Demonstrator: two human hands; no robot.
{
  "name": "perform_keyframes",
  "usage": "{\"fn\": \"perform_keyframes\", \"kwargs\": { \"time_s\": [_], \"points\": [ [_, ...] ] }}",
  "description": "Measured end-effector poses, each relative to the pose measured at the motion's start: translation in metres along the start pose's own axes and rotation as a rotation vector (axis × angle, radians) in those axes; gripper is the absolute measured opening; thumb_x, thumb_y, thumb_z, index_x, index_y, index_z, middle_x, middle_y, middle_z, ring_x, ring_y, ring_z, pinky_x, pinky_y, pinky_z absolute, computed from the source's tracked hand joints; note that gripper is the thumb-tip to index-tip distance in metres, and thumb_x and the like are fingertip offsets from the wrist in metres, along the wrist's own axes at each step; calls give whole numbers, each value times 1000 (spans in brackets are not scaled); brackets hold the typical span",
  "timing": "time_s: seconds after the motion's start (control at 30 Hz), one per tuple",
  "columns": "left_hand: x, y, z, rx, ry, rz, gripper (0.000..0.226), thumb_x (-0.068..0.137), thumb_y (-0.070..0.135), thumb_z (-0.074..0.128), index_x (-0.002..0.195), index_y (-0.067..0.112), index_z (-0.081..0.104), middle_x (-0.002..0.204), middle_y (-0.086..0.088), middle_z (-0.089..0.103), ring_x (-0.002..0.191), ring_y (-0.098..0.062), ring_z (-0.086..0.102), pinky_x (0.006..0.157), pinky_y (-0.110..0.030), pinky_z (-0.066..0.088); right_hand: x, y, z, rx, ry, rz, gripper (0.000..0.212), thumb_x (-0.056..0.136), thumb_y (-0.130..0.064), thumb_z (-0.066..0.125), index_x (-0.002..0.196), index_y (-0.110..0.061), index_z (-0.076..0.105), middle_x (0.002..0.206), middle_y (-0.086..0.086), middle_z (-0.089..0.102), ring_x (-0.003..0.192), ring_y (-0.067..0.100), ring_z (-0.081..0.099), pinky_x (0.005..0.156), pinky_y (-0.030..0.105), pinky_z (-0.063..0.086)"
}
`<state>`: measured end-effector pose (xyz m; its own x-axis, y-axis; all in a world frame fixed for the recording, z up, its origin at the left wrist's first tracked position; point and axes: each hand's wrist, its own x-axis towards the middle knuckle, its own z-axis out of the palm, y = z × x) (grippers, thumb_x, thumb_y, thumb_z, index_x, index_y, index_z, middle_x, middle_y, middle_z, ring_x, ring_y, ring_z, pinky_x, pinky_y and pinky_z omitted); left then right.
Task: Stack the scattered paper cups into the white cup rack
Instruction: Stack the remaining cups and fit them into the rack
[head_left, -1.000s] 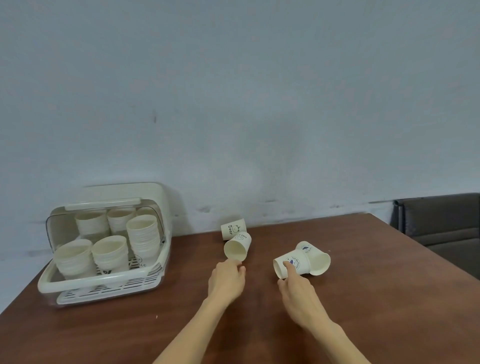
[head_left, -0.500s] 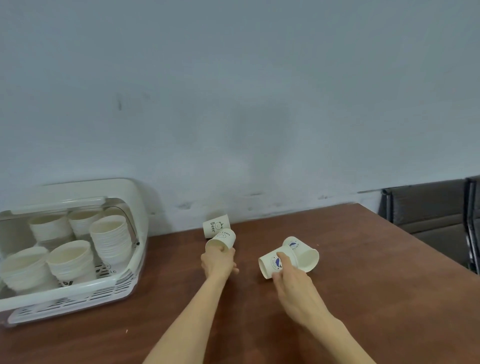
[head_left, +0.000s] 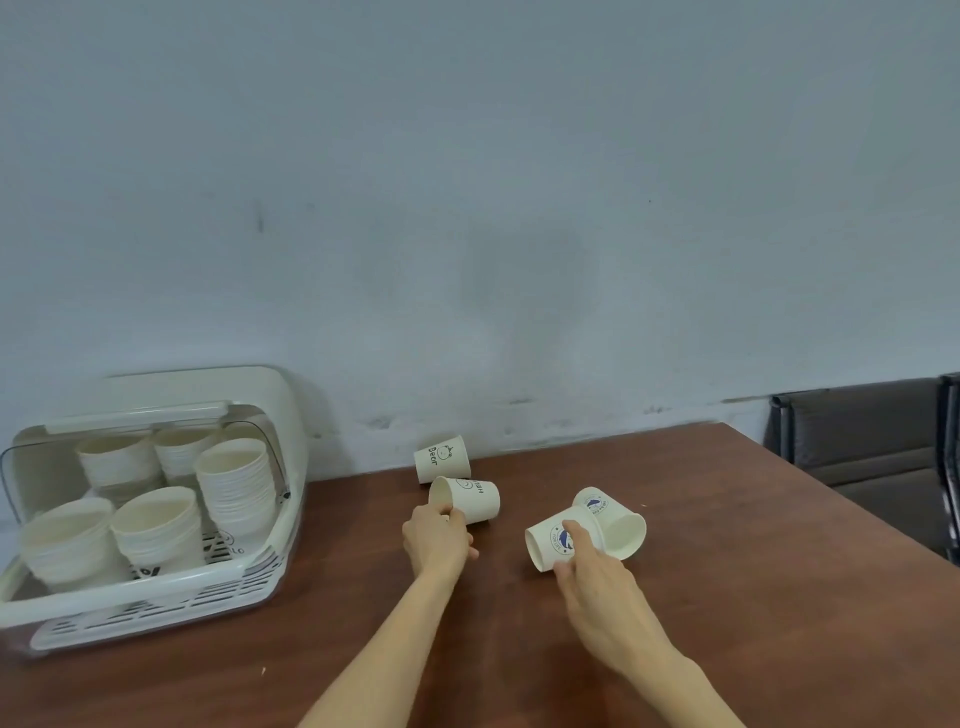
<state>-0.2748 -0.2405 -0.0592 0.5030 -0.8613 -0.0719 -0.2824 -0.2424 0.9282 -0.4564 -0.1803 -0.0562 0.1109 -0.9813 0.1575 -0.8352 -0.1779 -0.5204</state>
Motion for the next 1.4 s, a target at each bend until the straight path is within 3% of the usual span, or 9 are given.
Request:
{"fn": "perform_keyframes", "kwargs": {
  "time_s": [0.17, 0.27, 0.37, 0.57, 0.7, 0.97, 1.07, 1.23, 1.4],
  "points": [
    [-23, -7, -22, 5, 2, 172, 24, 91, 12, 47, 97, 17, 69, 63, -10, 67, 38, -18, 60, 42, -9, 39, -7, -2, 6, -1, -14, 1, 51, 98, -28, 32, 147, -23, 20, 103, 2, 61, 91, 29, 56, 81, 42, 46],
    [-34, -20, -33, 56, -10, 297, 25, 91, 13, 47, 88, 19, 70, 58, -6, 64, 41, -20, 57, 46, -25, 50, -10, -1, 8, 0, -5, 24, 52, 97, -27, 33, 147, -23, 20, 97, 1, 60, 87, 27, 54, 78, 41, 46],
    [-38, -35, -40, 210, -28, 429, 23, 91, 22, 47, 92, 25, 70, 65, 2, 68, 60, -23, 64, 62, -40, 54, -8, 2, 5, -9, 27, 89, 48, 97, -24, 33, 144, -22, 24, 103, 5, 61, 93, 32, 56, 79, 42, 46],
    [-54, -32, -51, 703, -62, 624, 23, 100, 28, 33, 107, 27, 55, 91, -3, 68, 85, -33, 60, 68, -37, 45, 17, 4, -4, -9, 66, 226, 46, 97, -18, 32, 142, -15, 26, 119, 15, 59, 101, 39, 56, 78, 40, 42],
    [-61, -21, -55, 919, -130, 643, 25, 91, 11, 35, 110, 24, 45, 94, -6, 64, 85, -34, 58, 64, -34, 34, 40, 7, -9, 0, 11, 305, 51, 97, -23, 32, 146, -15, 21, 119, 13, 58, 101, 35, 56, 81, 40, 45],
    [-58, -11, -51, 985, -153, 656, 19, 95, 13, 36, 110, 23, 45, 101, -9, 63, 91, -34, 58, 66, -35, 32, 69, 6, -4, -59, 17, 327, 29, 98, -20, 37, 115, 0, 49, 111, 15, 61, 90, 27, 56, 72, 32, 40],
    [-59, -7, -56, 977, -152, 665, 19, 95, 12, 36, 110, 22, 44, 101, -9, 63, 90, -34, 58, 65, -35, 32, 71, 0, -1, -119, 14, 282, 23, 98, -13, 37, 108, -1, 55, 111, 14, 60, 102, 29, 56, 74, 31, 39],
    [-57, -3, -69, 960, -131, 661, 20, 94, 13, 37, 110, 22, 44, 99, -10, 62, 90, -36, 57, 66, -35, 34, 74, -8, 5, 25, 59, 334, 13, 95, -15, 41, 90, -5, 49, 100, 15, 62, 91, 31, 59, 72, 33, 43],
    [-53, -6, -84, 930, -101, 626, 14, 96, 17, 37, 106, 21, 46, 98, -9, 63, 89, -35, 58, 66, -35, 35, 71, -23, 10, 36, 35, 275, 12, 90, -15, 42, 95, -6, 48, 99, 13, 62, 87, 28, 55, 71, 35, 44]
  ]
}}
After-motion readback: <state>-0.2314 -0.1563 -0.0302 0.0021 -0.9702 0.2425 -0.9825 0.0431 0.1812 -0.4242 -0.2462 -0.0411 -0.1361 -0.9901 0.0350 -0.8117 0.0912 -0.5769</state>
